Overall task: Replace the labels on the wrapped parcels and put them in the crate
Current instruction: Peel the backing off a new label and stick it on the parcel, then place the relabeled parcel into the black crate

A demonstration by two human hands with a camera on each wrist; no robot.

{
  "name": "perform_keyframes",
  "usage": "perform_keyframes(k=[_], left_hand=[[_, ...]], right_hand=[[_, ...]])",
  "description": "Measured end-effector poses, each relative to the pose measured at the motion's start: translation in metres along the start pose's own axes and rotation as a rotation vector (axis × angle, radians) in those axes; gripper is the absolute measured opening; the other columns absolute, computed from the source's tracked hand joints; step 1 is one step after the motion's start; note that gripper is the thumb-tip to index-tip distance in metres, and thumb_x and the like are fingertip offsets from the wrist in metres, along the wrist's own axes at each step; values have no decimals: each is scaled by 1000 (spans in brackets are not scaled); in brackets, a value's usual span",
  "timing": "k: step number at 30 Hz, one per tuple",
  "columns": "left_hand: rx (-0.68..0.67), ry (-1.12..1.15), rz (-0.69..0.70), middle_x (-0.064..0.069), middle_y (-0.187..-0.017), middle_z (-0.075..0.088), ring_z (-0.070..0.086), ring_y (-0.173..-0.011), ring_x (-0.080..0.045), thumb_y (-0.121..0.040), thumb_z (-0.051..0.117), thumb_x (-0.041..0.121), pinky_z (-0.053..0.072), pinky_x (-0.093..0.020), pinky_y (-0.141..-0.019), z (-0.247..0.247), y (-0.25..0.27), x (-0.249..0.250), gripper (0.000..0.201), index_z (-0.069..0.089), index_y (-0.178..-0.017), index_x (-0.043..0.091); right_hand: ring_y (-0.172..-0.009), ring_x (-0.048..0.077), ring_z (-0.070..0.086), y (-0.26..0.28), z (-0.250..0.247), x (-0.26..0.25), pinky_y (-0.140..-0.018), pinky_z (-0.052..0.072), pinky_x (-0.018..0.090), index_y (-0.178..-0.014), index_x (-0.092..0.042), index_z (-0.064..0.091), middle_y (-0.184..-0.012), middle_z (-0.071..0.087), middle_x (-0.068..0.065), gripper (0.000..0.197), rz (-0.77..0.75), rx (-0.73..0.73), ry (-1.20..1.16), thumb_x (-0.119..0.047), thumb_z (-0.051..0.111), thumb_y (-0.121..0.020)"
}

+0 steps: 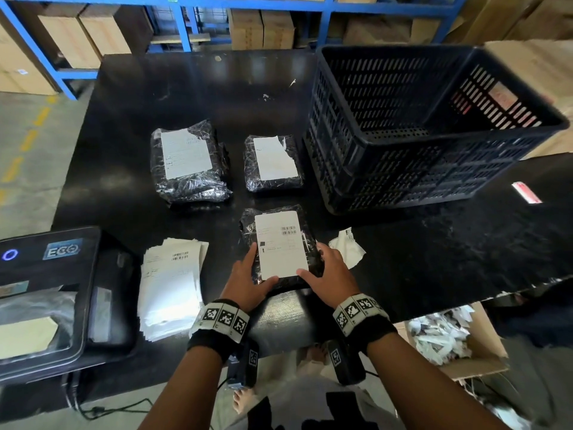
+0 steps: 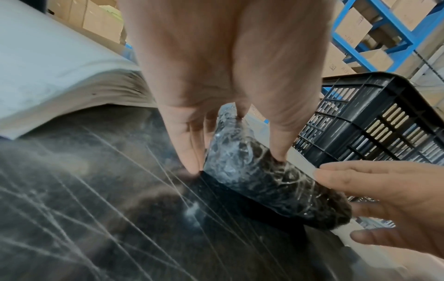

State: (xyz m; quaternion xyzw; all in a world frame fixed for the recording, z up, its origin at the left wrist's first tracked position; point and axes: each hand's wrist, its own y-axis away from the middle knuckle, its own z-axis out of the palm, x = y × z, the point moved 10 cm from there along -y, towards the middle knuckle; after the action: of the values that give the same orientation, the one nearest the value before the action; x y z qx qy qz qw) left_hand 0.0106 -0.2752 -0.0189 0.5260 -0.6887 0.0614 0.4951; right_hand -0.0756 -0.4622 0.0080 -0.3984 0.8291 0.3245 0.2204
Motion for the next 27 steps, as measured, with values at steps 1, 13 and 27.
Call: perform_keyframes(k=[1, 13, 27], left_hand=[[0, -9, -1, -5, -141, 40, 46, -126, -21, -74, 74, 43, 40, -44, -106, 0, 1, 0, 99, 10, -150, 36], [76, 109, -60, -3, -120, 61, 57, -103, -18, -89, 58, 19, 44, -37, -98, -16, 7, 5, 42, 49, -130, 20], [76, 293, 11, 1, -98, 70, 65, -84, -14, -90, 52, 15, 50, -24, -75, -42, 5, 11, 26, 63, -113, 21]], right_hand=[[-129, 16, 47, -3, 1, 4, -106, 43, 40, -145, -30, 31, -146, 39, -5, 76, 20, -29, -60, -43, 70, -82], [-110, 16, 57, -27, 13, -15, -99, 43, 35, -122, -34, 50, -119, 61, -10, 30, 167, -311, -335, -44, 50, -94], [-88, 25, 70, -28, -5, -25, -77, 60, 39, -109, -5, 69, -108, 72, 16, 25, 214, -200, -781, -22, 65, -91]])
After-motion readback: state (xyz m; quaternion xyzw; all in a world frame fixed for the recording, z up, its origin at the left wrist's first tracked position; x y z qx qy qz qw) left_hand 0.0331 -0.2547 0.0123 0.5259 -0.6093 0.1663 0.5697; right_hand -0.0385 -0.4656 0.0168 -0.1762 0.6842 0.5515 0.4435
